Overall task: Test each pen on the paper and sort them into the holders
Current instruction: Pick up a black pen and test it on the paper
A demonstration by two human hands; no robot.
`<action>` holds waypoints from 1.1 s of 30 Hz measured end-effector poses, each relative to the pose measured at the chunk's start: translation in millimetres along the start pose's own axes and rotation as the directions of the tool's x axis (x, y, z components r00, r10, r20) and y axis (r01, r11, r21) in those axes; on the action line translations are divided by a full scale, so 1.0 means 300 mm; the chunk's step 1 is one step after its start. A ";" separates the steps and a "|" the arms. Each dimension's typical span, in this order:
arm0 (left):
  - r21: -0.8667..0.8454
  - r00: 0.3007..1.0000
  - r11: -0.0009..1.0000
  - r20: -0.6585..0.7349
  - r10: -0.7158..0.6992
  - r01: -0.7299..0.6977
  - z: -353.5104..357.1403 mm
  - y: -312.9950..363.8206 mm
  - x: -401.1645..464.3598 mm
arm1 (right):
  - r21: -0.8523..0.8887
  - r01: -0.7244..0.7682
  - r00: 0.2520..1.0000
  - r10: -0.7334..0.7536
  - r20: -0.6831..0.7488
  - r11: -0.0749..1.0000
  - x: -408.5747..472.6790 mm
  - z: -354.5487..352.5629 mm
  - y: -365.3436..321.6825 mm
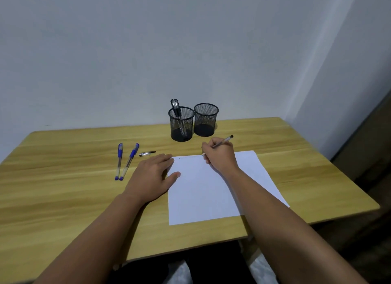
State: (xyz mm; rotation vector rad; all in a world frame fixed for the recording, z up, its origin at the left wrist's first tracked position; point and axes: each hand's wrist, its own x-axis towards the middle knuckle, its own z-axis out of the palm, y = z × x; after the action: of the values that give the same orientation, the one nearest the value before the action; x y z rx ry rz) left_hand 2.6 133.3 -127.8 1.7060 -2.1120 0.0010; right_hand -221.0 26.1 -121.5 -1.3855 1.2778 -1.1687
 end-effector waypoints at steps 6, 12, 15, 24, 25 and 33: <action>0.030 0.997 0.997 0.018 -0.073 0.072 0.001 0.005 -0.006 | -0.044 0.039 0.999 -0.038 0.018 0.998 0.001 -0.003 0.006; 0.038 0.995 0.995 0.040 -0.090 0.088 -0.004 0.010 -0.010 | -0.069 0.058 0.998 -0.056 0.039 0.996 0.007 0.005 0.021; 0.045 0.995 0.995 0.046 -0.093 0.091 -0.002 0.008 -0.008 | -0.092 0.073 0.997 -0.069 0.047 0.993 0.002 0.009 0.018; 0.057 0.993 0.994 0.056 -0.101 0.098 -0.003 0.008 -0.007 | -0.084 0.066 0.998 -0.063 0.028 0.994 0.009 0.009 0.028; 0.055 0.993 0.994 0.058 -0.102 0.099 -0.003 0.008 -0.006 | -0.097 0.079 0.997 -0.077 0.025 0.992 0.006 0.008 0.028; 0.062 0.992 0.993 0.071 -0.108 0.104 -0.004 0.012 -0.006 | -0.074 0.075 0.997 -0.077 -0.024 0.994 0.006 0.004 0.030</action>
State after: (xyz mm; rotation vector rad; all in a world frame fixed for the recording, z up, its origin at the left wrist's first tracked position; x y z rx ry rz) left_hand 0.0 136.2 -126.4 1.8779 -2.0897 -0.0329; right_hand -221.1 23.7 -130.5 -1.4874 1.3080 -1.2066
